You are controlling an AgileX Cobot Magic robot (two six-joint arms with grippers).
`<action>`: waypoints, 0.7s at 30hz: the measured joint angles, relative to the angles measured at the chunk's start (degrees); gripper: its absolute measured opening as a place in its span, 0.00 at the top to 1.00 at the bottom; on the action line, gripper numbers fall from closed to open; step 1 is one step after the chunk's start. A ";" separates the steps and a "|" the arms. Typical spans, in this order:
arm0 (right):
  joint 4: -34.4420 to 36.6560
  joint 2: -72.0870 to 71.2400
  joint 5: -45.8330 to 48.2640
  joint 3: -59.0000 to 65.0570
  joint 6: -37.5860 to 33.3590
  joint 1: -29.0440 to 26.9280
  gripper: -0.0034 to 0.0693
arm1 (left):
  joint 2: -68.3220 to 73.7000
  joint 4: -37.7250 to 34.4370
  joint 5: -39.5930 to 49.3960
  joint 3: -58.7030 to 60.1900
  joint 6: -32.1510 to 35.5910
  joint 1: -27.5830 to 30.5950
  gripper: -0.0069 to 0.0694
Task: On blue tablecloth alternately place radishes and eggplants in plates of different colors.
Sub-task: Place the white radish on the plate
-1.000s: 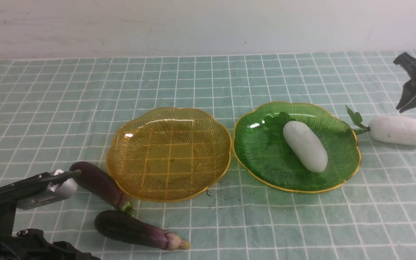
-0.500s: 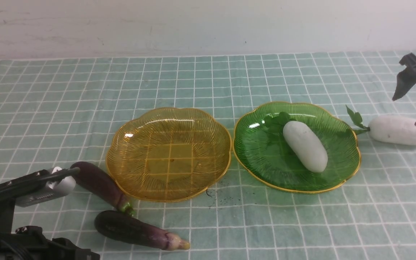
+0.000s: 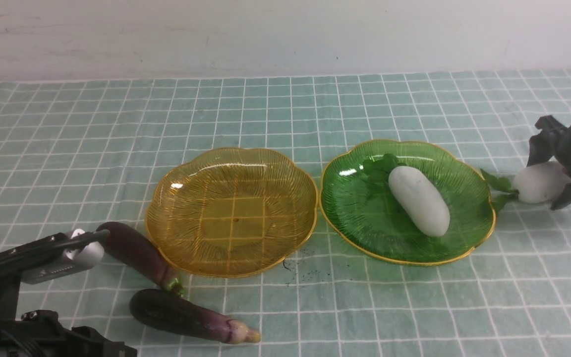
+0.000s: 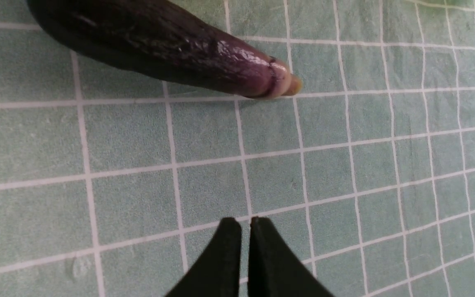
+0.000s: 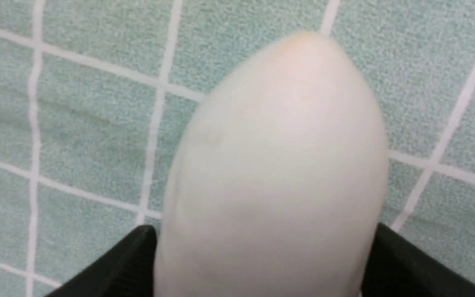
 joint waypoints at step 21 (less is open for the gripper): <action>23.60 -0.38 4.38 -23.51 -45.77 -0.41 0.31 | 0.00 0.00 -0.01 0.00 0.00 0.00 0.89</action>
